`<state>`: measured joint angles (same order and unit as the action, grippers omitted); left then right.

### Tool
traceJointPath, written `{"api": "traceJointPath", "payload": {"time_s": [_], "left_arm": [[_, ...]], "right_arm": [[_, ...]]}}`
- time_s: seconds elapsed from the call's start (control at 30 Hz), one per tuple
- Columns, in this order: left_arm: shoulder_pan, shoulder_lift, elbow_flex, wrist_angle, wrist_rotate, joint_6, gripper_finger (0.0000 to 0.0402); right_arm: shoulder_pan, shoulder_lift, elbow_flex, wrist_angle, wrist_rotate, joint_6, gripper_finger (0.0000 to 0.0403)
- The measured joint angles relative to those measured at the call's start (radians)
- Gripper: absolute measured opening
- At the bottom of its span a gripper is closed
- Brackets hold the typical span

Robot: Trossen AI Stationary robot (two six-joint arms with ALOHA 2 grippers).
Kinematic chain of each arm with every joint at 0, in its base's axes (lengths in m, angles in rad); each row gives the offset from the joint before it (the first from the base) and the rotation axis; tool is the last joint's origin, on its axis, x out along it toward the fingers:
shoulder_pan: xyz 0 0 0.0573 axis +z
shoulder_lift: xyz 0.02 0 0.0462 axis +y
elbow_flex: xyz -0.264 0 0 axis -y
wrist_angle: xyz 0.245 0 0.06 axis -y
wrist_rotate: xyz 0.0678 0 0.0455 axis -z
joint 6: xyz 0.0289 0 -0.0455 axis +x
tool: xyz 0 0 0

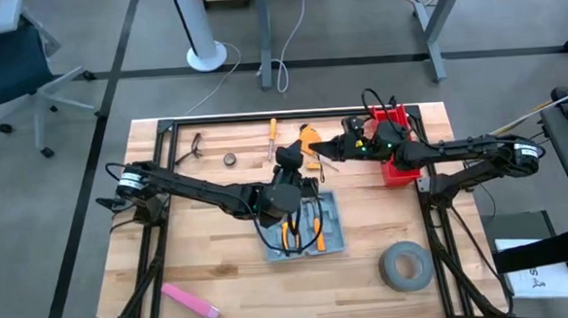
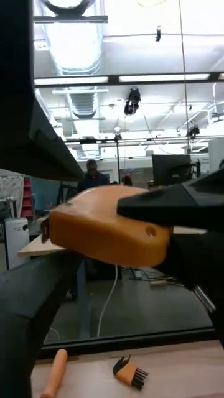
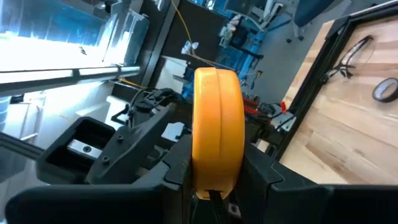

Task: Prefit tool cases
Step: Put the yellow measuring tape into the gray pre-fit tool case

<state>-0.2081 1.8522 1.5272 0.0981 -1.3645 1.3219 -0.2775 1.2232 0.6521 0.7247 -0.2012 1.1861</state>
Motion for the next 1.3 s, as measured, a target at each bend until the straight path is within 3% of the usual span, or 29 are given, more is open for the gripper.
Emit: {"api": "traceJointPath", "payload": {"time_s": [0.37, 0.77, 1.3], "left_arm": [[0.01, -0.003, 0.0, 0.037, 0.048, 0.075, 0.0155], [0.023, -0.003, 0.0, 0.23, 0.112, 0.259, 0.0123], [0.03, -0.006, 0.0, 0.243, 0.126, 0.263, 0.0117]], "right_arm": [[0.018, 0.0, 0.0, 0.05, -0.015, 0.074, 0.0066], [0.023, -0.004, 0.001, 0.089, -0.029, 0.103, 0.0067], [0.034, -0.005, 0.001, 0.093, -0.034, 0.104, 0.0065]]}}
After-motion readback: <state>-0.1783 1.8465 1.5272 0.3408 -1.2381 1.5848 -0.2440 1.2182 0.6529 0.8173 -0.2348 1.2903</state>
